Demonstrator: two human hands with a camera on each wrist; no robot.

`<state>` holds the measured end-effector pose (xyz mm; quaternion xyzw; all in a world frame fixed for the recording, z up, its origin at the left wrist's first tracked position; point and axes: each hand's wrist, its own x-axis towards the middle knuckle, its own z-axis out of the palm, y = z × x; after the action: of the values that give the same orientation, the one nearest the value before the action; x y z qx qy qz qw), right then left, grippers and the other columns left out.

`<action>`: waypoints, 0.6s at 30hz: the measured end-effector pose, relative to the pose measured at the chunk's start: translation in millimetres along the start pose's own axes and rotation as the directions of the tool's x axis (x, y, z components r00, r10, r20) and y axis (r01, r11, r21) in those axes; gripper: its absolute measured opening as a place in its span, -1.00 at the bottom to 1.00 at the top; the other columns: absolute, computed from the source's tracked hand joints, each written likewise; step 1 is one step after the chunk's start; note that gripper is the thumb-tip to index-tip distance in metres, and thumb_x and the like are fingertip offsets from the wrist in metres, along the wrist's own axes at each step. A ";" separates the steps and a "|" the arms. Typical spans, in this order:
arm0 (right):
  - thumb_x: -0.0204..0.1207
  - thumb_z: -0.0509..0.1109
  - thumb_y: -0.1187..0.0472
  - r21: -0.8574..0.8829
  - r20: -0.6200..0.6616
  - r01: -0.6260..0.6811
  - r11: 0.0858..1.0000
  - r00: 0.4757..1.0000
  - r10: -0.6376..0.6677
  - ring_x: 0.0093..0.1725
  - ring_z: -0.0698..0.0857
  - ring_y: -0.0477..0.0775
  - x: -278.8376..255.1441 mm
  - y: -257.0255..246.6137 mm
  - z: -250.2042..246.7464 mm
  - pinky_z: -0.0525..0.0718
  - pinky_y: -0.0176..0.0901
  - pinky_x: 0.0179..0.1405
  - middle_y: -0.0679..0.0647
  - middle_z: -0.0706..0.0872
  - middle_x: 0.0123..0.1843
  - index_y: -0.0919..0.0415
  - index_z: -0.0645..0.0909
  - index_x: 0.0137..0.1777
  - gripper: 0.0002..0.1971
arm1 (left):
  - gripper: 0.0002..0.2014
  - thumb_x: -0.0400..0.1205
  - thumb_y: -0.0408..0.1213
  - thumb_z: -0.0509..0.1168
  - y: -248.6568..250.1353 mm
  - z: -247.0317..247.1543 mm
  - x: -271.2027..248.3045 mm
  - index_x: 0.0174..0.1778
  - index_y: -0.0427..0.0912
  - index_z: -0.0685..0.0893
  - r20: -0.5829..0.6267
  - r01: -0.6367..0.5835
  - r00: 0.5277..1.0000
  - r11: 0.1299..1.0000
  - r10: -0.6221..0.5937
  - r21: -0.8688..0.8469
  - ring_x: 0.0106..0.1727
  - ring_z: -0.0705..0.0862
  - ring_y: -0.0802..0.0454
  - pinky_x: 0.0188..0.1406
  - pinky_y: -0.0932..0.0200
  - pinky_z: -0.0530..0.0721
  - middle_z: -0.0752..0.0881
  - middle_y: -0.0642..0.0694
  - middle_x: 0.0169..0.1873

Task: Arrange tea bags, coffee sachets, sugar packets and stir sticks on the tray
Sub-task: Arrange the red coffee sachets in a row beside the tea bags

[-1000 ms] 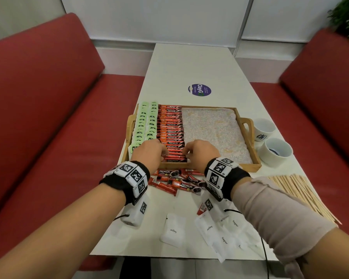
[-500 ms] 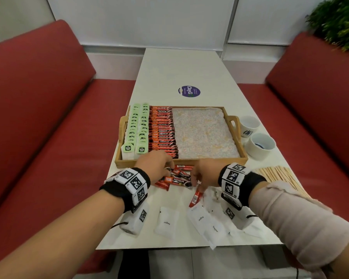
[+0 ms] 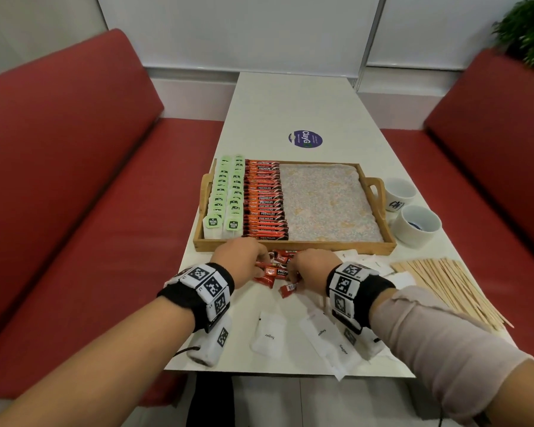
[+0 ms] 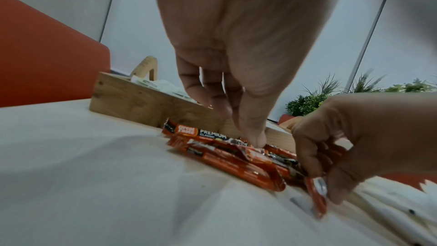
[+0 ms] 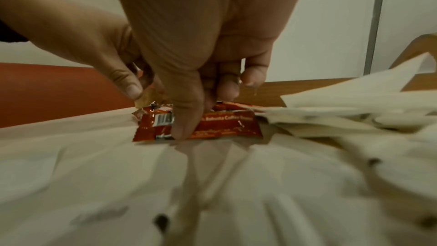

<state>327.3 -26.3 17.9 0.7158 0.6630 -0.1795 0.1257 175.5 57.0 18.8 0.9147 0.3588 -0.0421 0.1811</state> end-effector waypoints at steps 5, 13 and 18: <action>0.41 0.47 0.25 0.198 -0.145 0.013 0.980 0.989 0.016 0.00 0.65 0.07 8.0 -2.4 -2.9 0.57 -0.18 -0.06 -0.04 0.64 -0.03 -0.03 0.60 -0.18 -0.86 | -0.69 0.46 -0.15 0.51 -13.2 1.6 -1.3 0.12 0.04 0.69 -0.016 0.035 0.999 0.997 -0.036 -0.066 0.06 0.62 0.06 0.06 0.13 0.60 0.66 0.07 0.09; 0.39 0.55 0.25 0.722 -0.372 0.159 0.673 0.910 0.184 -0.33 0.63 -0.04 13.3 -17.2 -18.9 0.64 -0.17 -0.25 -0.01 0.68 -0.33 -0.01 0.51 -0.35 -0.73 | -0.70 0.66 0.07 0.22 -8.6 2.6 0.1 0.02 -0.07 0.68 -0.131 -0.063 0.991 0.840 -0.010 -0.539 -0.07 0.70 0.05 -0.04 0.12 0.62 0.74 0.03 -0.15; 0.39 0.54 0.37 0.804 -0.361 0.186 0.564 0.907 0.216 -0.36 0.69 -0.03 13.6 -23.7 -24.0 0.73 -0.16 -0.18 0.09 0.76 -0.27 0.12 0.61 -0.26 -0.82 | -0.69 0.75 -0.08 0.09 -5.9 -1.1 1.6 0.03 -0.05 0.73 -0.228 -0.095 0.970 0.735 -0.082 -0.671 -0.17 0.67 0.21 -0.14 0.35 0.55 0.71 0.17 -0.28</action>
<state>306.7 -1.9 35.2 0.7172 0.5057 -0.3080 -0.3675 172.7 62.4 17.8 0.7852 0.3655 0.2039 0.4564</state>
